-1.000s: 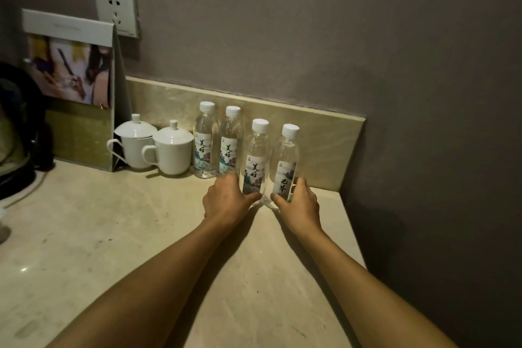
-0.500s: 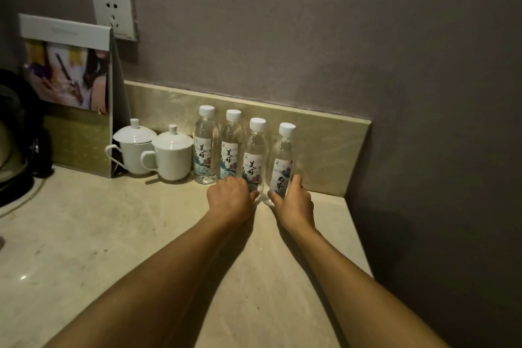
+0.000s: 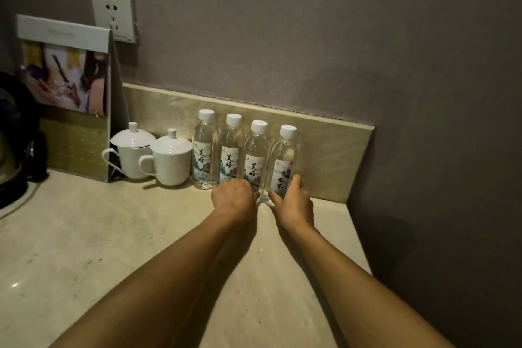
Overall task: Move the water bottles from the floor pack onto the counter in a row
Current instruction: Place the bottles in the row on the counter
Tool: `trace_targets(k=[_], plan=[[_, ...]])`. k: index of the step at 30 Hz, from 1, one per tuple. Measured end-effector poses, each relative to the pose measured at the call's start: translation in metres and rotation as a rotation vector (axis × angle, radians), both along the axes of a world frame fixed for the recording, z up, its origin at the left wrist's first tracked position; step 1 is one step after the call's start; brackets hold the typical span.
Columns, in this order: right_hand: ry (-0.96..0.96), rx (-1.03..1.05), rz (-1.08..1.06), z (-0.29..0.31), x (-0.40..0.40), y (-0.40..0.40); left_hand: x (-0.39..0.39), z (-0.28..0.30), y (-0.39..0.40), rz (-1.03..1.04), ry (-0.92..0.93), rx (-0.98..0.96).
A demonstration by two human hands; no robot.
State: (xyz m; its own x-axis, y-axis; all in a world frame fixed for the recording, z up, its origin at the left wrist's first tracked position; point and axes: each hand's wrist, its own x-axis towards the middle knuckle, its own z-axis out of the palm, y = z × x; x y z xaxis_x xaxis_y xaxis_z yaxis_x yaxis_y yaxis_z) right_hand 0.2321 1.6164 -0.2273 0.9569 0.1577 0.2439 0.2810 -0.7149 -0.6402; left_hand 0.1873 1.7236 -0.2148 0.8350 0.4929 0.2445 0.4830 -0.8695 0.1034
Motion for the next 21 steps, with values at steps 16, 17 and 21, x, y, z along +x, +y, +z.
trace_targets(k=[16,17,21], plan=[[-0.021,-0.003,-0.038,-0.001,0.006,0.006,0.016,-0.005,0.001,0.027,-0.02,-0.021],[-0.022,-0.002,-0.039,-0.001,0.007,0.006,0.017,-0.005,0.001,0.027,-0.021,-0.024],[-0.036,-0.019,-0.048,-0.003,0.006,0.007,0.018,-0.005,0.002,0.022,-0.022,-0.027]])
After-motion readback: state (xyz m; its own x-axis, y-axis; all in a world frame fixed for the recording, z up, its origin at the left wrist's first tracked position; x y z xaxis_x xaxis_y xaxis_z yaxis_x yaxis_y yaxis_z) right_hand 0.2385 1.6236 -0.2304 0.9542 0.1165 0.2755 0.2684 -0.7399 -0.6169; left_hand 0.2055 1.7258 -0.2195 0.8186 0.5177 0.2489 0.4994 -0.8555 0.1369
